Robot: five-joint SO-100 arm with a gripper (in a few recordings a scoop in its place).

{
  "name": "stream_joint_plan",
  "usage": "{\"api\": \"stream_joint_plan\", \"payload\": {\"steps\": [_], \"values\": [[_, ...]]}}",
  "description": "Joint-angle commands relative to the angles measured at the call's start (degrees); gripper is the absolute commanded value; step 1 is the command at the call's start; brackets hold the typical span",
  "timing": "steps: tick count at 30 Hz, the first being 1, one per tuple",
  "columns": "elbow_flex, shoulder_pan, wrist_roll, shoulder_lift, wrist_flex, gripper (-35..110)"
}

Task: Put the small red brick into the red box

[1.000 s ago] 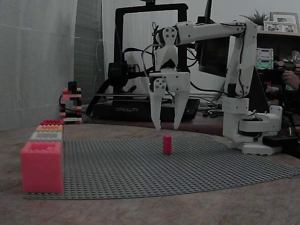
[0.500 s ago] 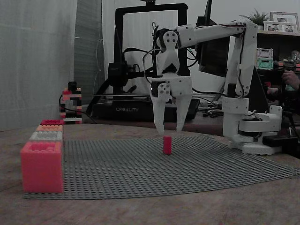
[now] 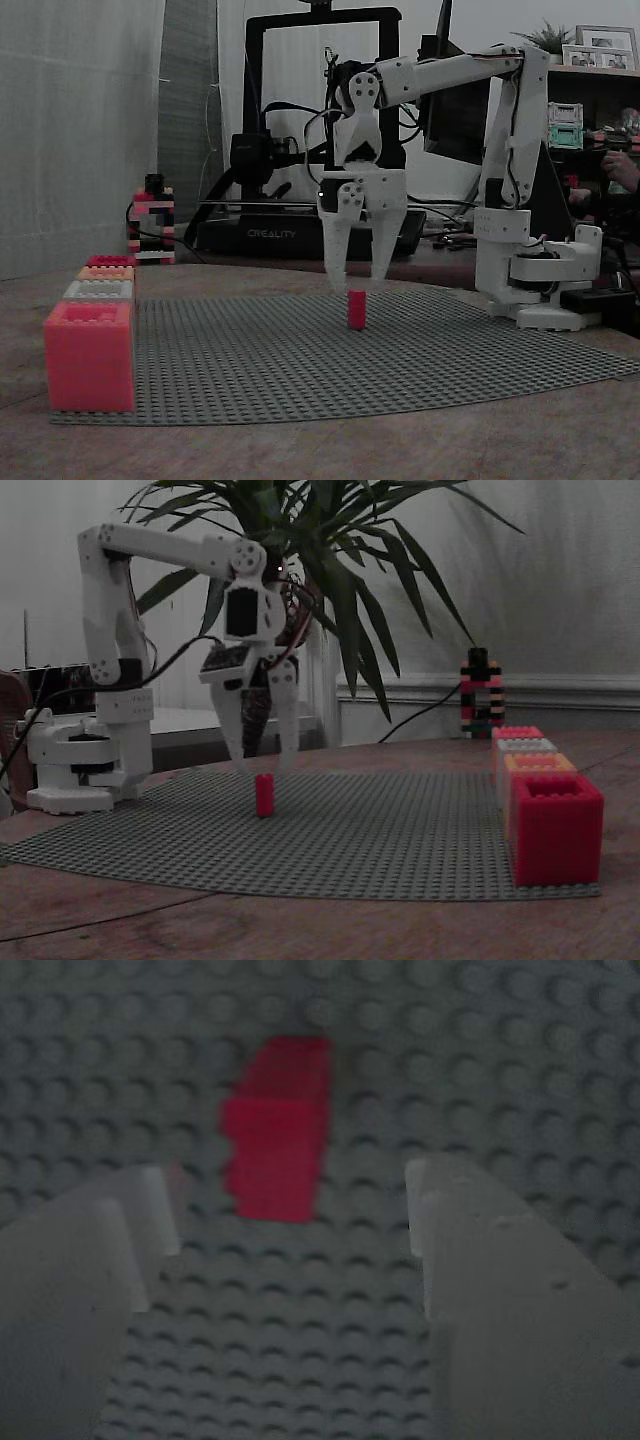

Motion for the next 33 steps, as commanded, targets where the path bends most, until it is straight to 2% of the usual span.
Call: {"api": "stream_joint_plan", "payload": {"steps": [1,21,24,29,33], "values": [[0.3,0.2,-1.2,1.8,-0.4,21],[1.6,0.2,-1.8,-0.7,-3.6,20],[1.6,0.2,-1.8,-1.1,-4.0,16],[1.5,0.2,-1.6,-1.6,-5.2,0],[0.4,0.2,-0.4,-1.6,-5.3,0]]}}
